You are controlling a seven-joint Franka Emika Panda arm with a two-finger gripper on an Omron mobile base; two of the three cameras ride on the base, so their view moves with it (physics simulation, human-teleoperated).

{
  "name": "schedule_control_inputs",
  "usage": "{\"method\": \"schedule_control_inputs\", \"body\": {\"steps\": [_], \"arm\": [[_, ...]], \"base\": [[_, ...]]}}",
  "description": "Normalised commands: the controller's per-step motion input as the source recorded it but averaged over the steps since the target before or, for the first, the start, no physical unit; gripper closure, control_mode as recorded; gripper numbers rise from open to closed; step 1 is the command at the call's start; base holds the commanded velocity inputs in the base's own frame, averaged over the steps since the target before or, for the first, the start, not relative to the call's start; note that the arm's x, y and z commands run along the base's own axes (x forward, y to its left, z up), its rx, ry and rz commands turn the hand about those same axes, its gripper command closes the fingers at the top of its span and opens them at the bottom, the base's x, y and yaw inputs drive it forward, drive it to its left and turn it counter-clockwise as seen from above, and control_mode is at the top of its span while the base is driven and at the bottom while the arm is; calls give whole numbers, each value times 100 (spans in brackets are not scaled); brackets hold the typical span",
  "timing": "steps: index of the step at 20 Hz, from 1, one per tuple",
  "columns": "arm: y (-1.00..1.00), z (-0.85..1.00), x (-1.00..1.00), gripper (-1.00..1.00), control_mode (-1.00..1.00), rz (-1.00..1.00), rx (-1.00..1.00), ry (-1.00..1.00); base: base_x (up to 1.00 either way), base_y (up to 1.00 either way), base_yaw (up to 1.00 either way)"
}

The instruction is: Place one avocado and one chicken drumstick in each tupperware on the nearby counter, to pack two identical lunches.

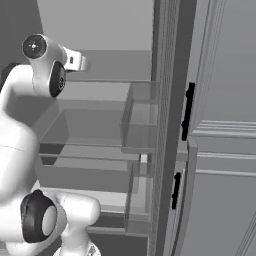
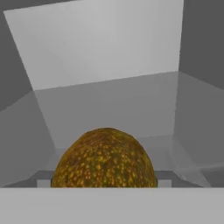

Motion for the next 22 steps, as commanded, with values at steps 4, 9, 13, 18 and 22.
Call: {"method": "schedule_control_inputs", "body": {"steps": [4,9,13,18,22], "arm": [[-15,-38,-100,100,-100,0,0,18],[-35,-87,-100,100,-100,0,0,13],[-20,-95,-100,100,-100,0,-3,12],[-15,-60,-80,100,100,0,0,9],[0,0,0,100,100,0,0,0]], "base": [[0,0,0],[0,0,0],[0,0,0],[-20,0,0],[-100,0,0]]}}
